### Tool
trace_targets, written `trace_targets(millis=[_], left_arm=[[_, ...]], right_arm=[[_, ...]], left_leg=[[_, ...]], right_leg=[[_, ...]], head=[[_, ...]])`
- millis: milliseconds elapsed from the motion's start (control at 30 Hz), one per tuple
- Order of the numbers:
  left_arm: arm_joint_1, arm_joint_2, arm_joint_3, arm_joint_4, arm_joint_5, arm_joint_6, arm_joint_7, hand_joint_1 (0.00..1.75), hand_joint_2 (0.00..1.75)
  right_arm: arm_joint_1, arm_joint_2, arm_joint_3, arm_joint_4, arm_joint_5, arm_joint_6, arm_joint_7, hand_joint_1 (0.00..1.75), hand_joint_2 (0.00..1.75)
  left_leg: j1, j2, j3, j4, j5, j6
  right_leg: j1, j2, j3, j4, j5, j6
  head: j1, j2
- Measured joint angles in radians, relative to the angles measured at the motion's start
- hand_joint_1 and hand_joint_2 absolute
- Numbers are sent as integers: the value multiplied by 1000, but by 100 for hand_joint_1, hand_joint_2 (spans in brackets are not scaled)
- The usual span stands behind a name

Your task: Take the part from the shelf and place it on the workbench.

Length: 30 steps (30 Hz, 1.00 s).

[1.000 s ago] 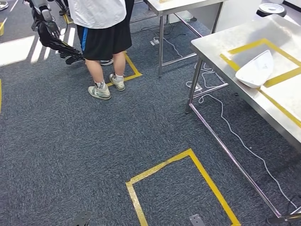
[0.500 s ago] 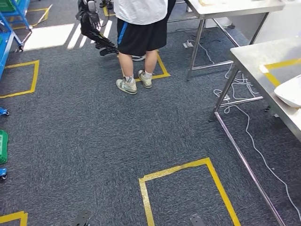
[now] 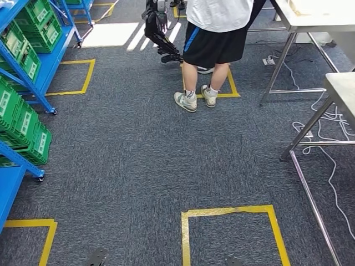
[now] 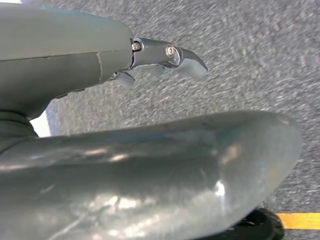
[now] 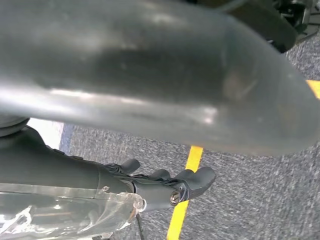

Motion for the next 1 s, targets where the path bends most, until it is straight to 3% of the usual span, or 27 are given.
trace_targets(millis=[67, 133, 200, 233, 267, 300, 367, 433, 467, 533, 600, 667, 700, 733, 767, 833, 900, 967, 1000], left_arm=[[4, 1, 0, 0, -1, 0, 1, 0, 0], [1, 0, 0, 0, -3, 0, 1, 0, 0], [-2, -3, 0, 0, -5, 0, 2, 0, 0], [-1, -4, 0, 0, -5, 0, 2, 0, 0], [1, -4, 0, 0, -6, 0, 2, 0, 0], [3, -4, 0, 0, -7, 0, 2, 0, 0], [3, -4, 0, 0, -8, 1, 2, 0, 0], [0, -4, 0, 0, -10, 1, 2, 0, 0], [-1, -4, 0, 0, -12, 1, 2, 0, 0], [1, -4, 0, 0, -15, 1, 2, 0, 0], [2, -2, 0, 0, -18, 1, 4, 0, 0], [-1, -2, 0, 0, -20, 1, 6, 0, 0], [-3, -2, 0, 0, -22, 1, 6, 0, 0], [-3, -2, 0, 0, -24, 1, 7, 0, 0], [-1, -2, 0, 0, -26, 1, 8, 0, 0], [1, -1, 0, 0, -29, 1, 9, 0, 0], [0, 0, 0, 0, -31, 1, 9, 0, 0], [1, 1, 0, 0, -33, 3, 9, 0, 0], [3, 1, 0, 0, -33, 3, 9, 0, 0]], right_arm=[[-1, 1, 0, 0, 0, 0, -1, 0, 0], [2, 2, 0, 0, 0, 0, -2, 0, 0], [5, 2, 0, 0, 0, 0, -2, 0, 0], [6, 2, 0, 0, 0, 0, -2, 0, 0], [5, 2, 0, 0, 0, 0, -2, 0, 0], [4, 2, 0, 0, 0, 0, -2, 0, 0], [3, 2, 0, 0, 1, 0, -2, 0, 0], [2, 2, 0, 0, 2, 0, -2, 0, 0], [2, 2, 0, 0, 3, 0, -1, 0, 0], [-1, 2, 0, 0, 3, 0, -1, 0, 0], [-3, 2, 0, 0, 4, 0, 0, 0, 0], [-2, 2, 0, 0, 6, 0, 0, 0, 0], [0, 2, 0, 0, 6, 0, 1, 0, 0], [2, 2, 0, 0, 6, 0, 1, 0, 0], [2, 2, 0, 0, 6, 0, 1, 0, 0], [2, 2, 0, 0, 6, 0, 1, 0, 0], [2, 3, 0, 0, 7, 0, 1, 0, 0], [2, 4, 0, 1, 6, 1, 0, 0, 0], [1, 5, -1, 1, 6, 1, 0, 0, 0]], left_leg=[[-1, 39, -12, 16, -13, -9], [-6, 107, -58, 108, -68, -13], [-6, 130, -124, 244, -127, -17], [-6, 132, -142, 282, -134, -17], [-6, 133, -140, 281, -122, -17], [-6, 137, -116, 238, -93, -16], [-12, 184, -37, 98, -33, -11], [-20, 224, 10, 10, -13, -1], [-23, 225, 14, -1, -17, 4], [-21, 197, 13, -4, -15, 16], [-16, 172, 15, -7, -11, 27], [-13, 146, 15, -8, -9, 34], [-13, 132, 15, -8, -8, 35], [-13, 117, 15, -8, -8, 36], [-12, 102, 16, -7, -8, 35], [-8, 72, 19, -5, -9, 31], [-5, 43, 17, 1, -10, 21], [-4, 21, 9, 4, -7, 7], [-2, 11, 5, 3, -3, 0]], right_leg=[[2, -24, 2, -6, 6, -13], [5, -55, 3, -10, 8, -24], [10, -90, 2, -10, 6, -29], [12, -106, 2, -10, 5, -31], [12, -120, 3, -10, 4, -31], [13, -133, 4, -10, 3, -30], [16, -156, 10, -9, -3, -25], [22, -176, 15, -9, -10, -17], [24, -186, 18, -10, -13, -13], [23, -199, 26, -11, -20, -3], [18, -156, 13, 33, -52, 8], [15, -97, -47, 165, -121, 14], [14, -85, -83, 237, -150, 15], [14, -81, -110, 288, -164, 15], [13, -80, -119, 296, -153, 15], [8, -68, -79, 195, -81, 16], [-2, -16, -19, 58, -21, 21], [-5, 18, 3, 8, -10, 16], [-3, 12, 4, 6, -8, 9]], head=[[-3, 0], [-9, 0], [-12, 0], [-12, 0], [-12, 0], [-12, 0], [-13, 0], [-13, 0], [-12, 0], [-11, 0], [-7, 0], [-1, 0], [1, 0], [2, 0], [2, 0], [2, 0], [4, 0], [4, 0], [4, 0]])
